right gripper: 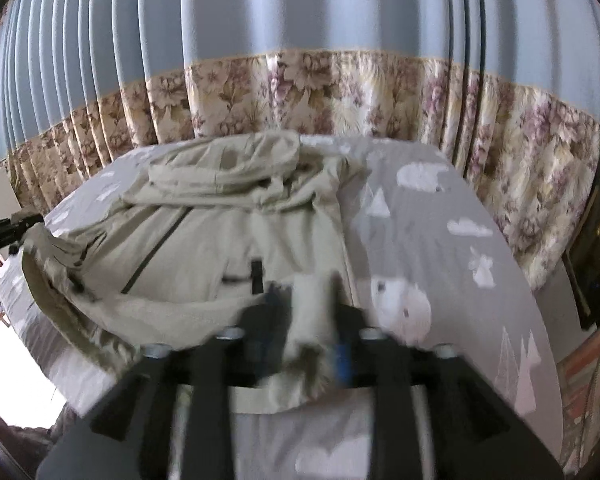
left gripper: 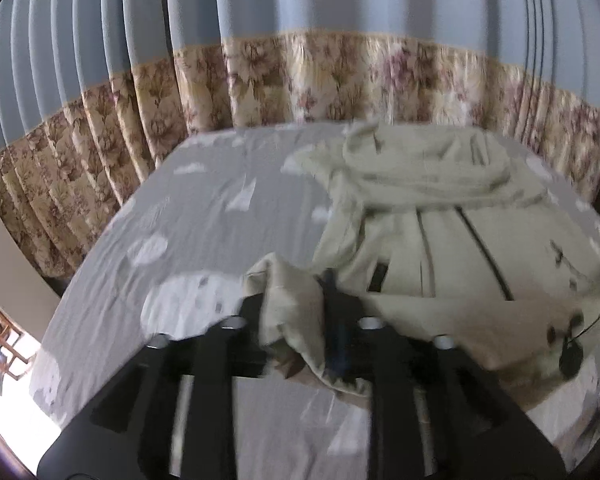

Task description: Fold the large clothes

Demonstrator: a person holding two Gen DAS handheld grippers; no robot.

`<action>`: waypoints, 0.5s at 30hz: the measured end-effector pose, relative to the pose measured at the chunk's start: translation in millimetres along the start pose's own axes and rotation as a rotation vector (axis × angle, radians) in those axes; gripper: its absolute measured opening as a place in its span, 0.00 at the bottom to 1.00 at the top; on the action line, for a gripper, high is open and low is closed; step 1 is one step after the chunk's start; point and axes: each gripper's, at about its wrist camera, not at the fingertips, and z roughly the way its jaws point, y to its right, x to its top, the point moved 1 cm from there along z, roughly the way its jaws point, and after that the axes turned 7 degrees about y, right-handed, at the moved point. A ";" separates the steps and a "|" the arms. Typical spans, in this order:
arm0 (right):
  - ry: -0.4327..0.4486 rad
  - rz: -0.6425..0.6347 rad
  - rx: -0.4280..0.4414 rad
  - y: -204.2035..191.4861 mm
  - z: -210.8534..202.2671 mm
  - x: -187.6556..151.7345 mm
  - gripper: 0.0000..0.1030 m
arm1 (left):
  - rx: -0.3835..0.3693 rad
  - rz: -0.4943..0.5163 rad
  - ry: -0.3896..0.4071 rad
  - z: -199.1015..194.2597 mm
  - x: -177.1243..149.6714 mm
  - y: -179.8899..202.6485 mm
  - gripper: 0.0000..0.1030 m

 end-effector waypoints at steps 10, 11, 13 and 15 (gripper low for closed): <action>0.039 -0.021 -0.003 22.8 21.8 59.6 0.70 | 0.075 0.043 0.093 4.9 49.0 -20.2 0.92; 0.024 -0.028 0.003 22.3 38.6 66.5 0.70 | 0.073 0.050 0.087 17.6 55.4 -18.6 0.92; -0.025 -0.017 0.001 21.0 77.3 78.9 0.70 | 0.052 0.045 0.057 55.6 71.2 -15.4 0.92; -0.057 -0.036 0.010 16.7 119.2 89.9 0.70 | 0.036 0.021 0.025 82.9 81.3 -15.6 0.92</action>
